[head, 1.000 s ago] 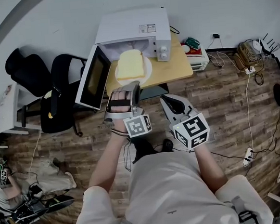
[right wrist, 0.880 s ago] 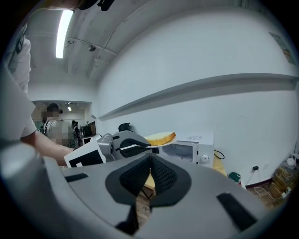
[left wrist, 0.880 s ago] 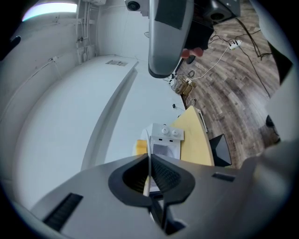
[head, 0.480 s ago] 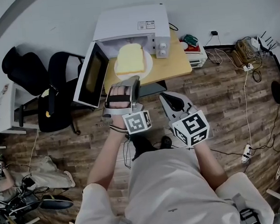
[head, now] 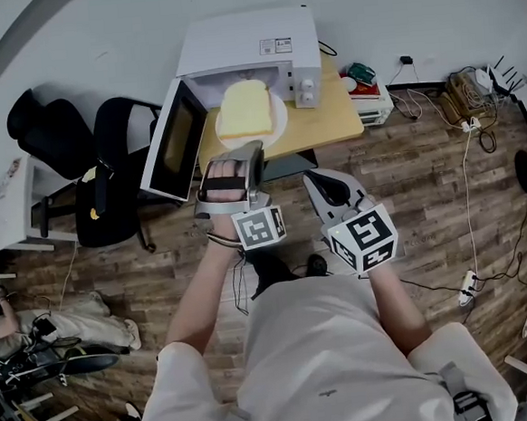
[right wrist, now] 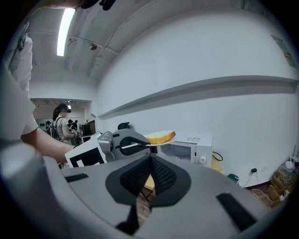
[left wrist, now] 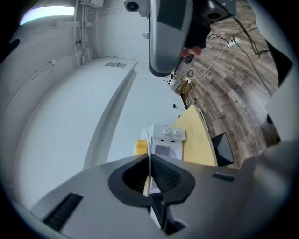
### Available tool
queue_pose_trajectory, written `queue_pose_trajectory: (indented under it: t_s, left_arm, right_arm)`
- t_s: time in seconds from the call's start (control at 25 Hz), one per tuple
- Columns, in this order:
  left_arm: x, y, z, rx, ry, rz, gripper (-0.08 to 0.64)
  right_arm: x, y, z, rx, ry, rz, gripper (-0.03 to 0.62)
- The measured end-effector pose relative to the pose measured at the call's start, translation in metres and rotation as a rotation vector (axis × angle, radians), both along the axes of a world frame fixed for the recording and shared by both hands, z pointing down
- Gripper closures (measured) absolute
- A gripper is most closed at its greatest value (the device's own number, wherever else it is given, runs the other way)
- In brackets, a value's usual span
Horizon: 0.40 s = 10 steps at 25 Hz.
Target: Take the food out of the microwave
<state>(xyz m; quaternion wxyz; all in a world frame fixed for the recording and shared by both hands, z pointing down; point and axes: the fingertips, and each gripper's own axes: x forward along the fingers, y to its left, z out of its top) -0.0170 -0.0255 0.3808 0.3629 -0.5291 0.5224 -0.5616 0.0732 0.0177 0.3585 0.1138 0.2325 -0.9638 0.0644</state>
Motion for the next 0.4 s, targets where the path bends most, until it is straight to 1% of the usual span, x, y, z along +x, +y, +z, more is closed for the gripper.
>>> queue_pose_trajectory:
  t_s: [0.4]
  left_arm:
    - [0.0073,-0.0033,0.0004,0.005,-0.003,-0.003,0.546]
  right_arm:
    - [0.0076,-0.0036,0.0018,0.000,0.000,-0.004,0.592]
